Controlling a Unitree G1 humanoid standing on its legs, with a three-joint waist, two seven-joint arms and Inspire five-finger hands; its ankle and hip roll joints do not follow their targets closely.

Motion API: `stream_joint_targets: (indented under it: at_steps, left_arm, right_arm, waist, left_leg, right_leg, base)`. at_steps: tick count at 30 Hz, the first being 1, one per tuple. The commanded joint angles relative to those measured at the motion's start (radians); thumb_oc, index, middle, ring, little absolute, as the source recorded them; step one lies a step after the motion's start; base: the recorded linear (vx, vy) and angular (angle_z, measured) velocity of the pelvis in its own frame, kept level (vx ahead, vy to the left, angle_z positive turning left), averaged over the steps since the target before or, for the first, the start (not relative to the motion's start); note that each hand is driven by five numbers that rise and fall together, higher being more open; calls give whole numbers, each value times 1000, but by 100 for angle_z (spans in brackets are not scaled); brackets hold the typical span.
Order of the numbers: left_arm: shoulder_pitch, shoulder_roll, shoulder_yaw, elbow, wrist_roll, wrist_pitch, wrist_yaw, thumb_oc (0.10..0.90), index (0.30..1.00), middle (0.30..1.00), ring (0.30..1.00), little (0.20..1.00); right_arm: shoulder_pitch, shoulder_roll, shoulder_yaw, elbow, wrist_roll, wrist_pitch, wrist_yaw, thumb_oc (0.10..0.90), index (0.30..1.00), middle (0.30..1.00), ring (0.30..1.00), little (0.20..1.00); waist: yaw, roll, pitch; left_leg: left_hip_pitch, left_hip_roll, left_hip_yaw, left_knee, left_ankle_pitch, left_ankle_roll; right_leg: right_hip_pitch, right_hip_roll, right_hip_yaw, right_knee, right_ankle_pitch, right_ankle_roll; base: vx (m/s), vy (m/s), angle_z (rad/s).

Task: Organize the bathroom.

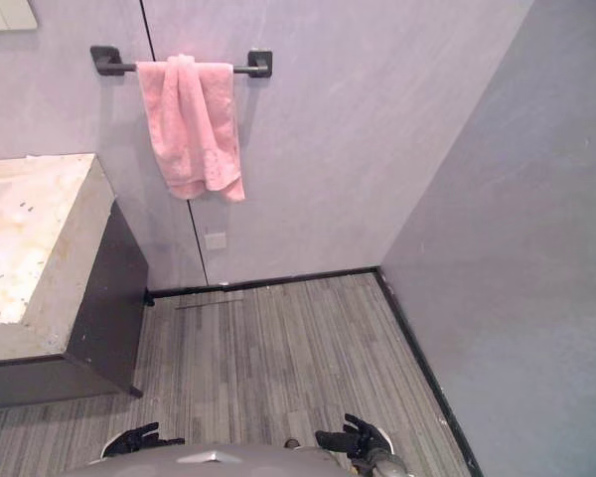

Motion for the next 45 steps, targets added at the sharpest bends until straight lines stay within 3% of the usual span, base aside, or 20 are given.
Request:
stream_joint_targets:
  at_steps: [1,9,21,24,26,28,31,35,39,43,45]
  left_arm:
    - [-62,-12,-28,5,7,-50,-17,800,900,900,900,900]
    - [-61,-11,-9,8,-50,-37,-4,800,900,900,900,900]
    - [-73,-7,27,13,-102,-76,33,800,900,900,900,900]
    - [-83,3,36,7,-118,-74,31,800,900,900,900,900]
    - [-104,13,43,5,-148,-85,25,800,900,900,900,900]
    - [-113,14,41,7,-146,-96,19,800,900,900,900,900]
    - [-125,16,38,4,-140,-98,16,800,900,900,900,900]
    - [-136,30,29,-5,-118,-113,19,800,900,900,900,900]
    - [-124,42,25,-38,-100,-128,40,800,900,900,900,900]
    - [-113,68,33,-89,-59,-107,30,800,900,900,900,900]
    - [-116,73,31,-95,-20,-109,22,800,900,900,900,900]
  right_arm:
    - [-77,-49,12,7,0,-17,-13,800,900,900,900,900]
    - [-78,-47,13,6,13,-19,-10,800,900,900,900,900]
    - [-84,-45,16,2,-22,-36,4,800,900,900,900,900]
    - [-98,-43,19,-10,-43,-31,4,800,900,900,900,900]
    - [-110,-47,25,-24,-67,-23,4,800,900,900,900,900]
    - [-103,-55,28,-29,-63,-19,0,800,900,900,900,900]
    - [-93,-66,23,-27,-63,-12,-3,800,900,900,900,900]
    - [-91,-70,30,-11,-53,-19,-12,800,900,900,900,900]
    - [-78,-81,25,-32,-74,-30,10,800,900,900,900,900]
    - [-67,-92,26,-55,-65,-18,20,800,900,900,900,900]
    - [-68,-100,30,-49,-42,-8,23,800,900,900,900,900]
  waist:
    - [7,49,45]
    - [11,47,49]
    - [15,53,54]
    - [13,62,68]
    - [8,72,91]
    - [2,84,105]
    - [-14,94,117]
    - [-27,65,115]
    - [-45,44,136]
    - [-53,36,168]
    - [-58,30,160]
  left_leg:
    - [12,-43,59,3,-112,32]
    - [14,-48,56,3,-114,36]
    - [14,-60,48,9,-123,53]
    - [3,-58,48,21,-124,71]
    - [2,-62,40,21,-129,88]
    - [12,-62,17,18,-129,89]
    - [39,-62,-28,13,-127,82]
    - [67,-82,-76,30,-154,69]
    - [97,-109,-97,62,-204,66]
    - [121,-129,-124,120,-240,80]
    - [127,-146,-158,147,-260,88]
  right_leg:
    - [-30,49,-64,75,-89,41]
    - [-34,48,-64,81,-90,40]
    - [-60,30,-48,140,-104,50]
    - [-134,5,-48,293,-106,61]
    - [-242,-34,-36,492,-30,67]
    - [-307,-48,-8,606,36,59]
    - [-349,-39,21,646,62,54]
    - [-306,-61,9,345,47,64]
    - [-359,-34,-32,91,98,98]
    - [-404,-6,-70,100,114,87]
    - [-377,-1,-50,109,121,85]
  base:
    - [0,0,0]
    - [1,4,0]
    - [17,58,0]
    - [-27,106,-1]
    - [-37,155,-2]
    - [79,123,1]
    - [172,49,53]
    - [298,-99,108]
    - [316,-144,29]
    - [417,-199,37]
    - [430,-274,-13]
